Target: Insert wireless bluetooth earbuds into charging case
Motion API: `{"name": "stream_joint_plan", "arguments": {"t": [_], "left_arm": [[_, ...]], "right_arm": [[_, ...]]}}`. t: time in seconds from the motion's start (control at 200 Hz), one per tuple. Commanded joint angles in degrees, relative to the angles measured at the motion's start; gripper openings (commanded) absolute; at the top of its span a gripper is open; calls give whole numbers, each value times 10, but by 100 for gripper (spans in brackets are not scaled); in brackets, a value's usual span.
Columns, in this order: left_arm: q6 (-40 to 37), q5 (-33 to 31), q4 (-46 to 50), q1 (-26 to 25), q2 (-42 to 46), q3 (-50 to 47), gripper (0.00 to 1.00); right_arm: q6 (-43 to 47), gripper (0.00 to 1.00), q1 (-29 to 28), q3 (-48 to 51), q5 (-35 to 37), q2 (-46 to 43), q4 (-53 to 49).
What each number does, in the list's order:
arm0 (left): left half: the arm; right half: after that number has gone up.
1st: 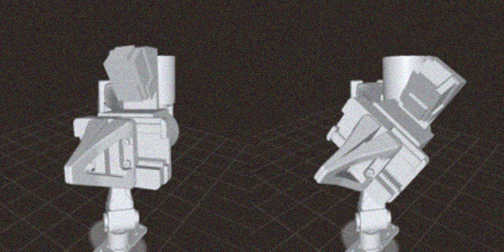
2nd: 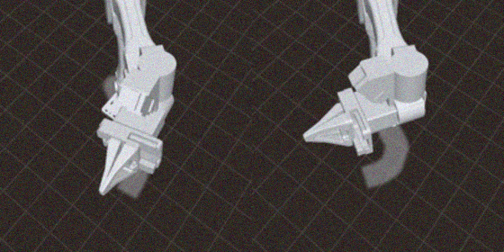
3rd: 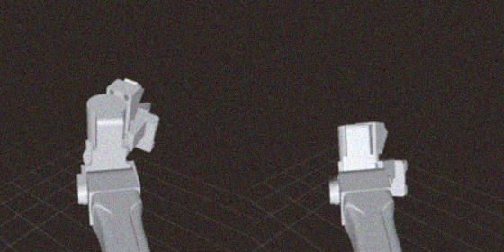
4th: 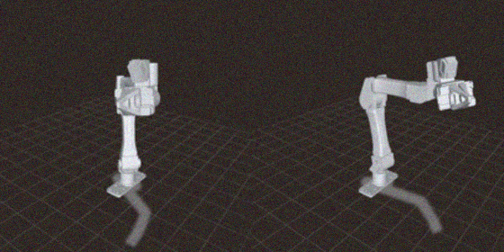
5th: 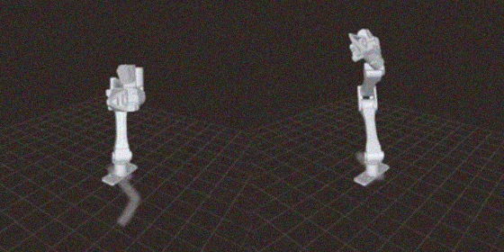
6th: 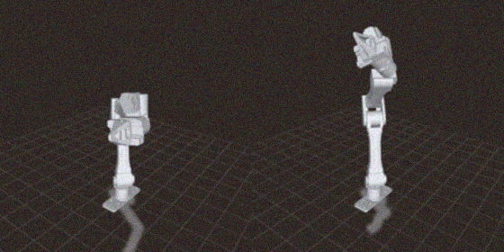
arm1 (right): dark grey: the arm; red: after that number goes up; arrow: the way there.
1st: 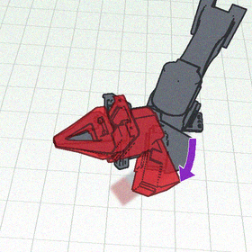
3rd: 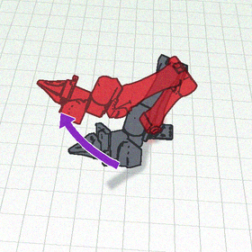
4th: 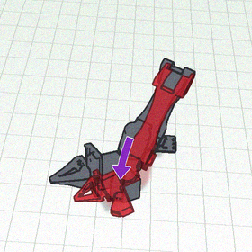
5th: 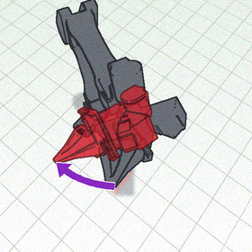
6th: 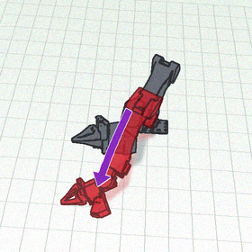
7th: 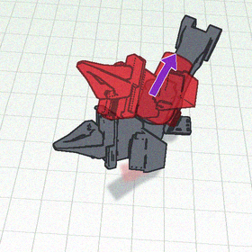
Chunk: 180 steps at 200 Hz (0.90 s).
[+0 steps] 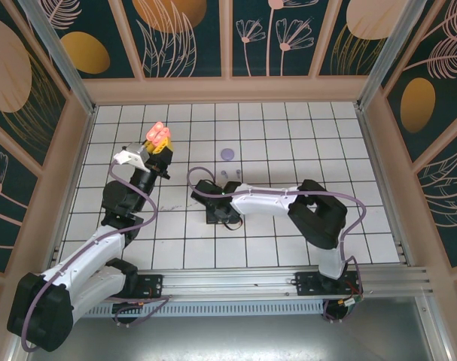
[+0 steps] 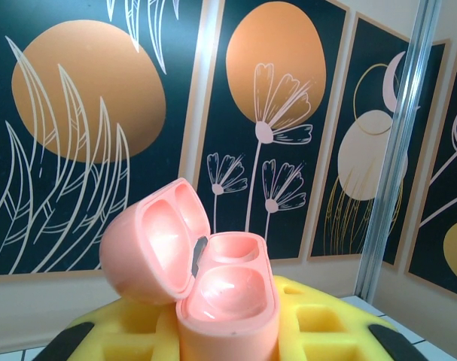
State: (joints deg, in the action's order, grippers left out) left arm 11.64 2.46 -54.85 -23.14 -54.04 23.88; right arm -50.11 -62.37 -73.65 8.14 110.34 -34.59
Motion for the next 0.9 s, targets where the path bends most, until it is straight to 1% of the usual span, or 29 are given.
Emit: {"name": "stream_joint_plan", "arguments": {"t": [0.0, 0.265, 0.641, 0.896], "left_arm": [[8, -1, -4, 4, 1, -2, 0], [9, 10, -5, 4, -3, 0, 0], [12, 11, -8, 4, -6, -2, 0], [12, 12, -8, 4, -6, -1, 0]], "right_arm": [[-9, 53, -5, -11, 15, 12, -15], [-10, 52, -4, -8, 19, 18, -11], [-9, 42, -5, -12, 15, 28, -11], [-11, 38, -9, -14, 15, 34, -12]]}}
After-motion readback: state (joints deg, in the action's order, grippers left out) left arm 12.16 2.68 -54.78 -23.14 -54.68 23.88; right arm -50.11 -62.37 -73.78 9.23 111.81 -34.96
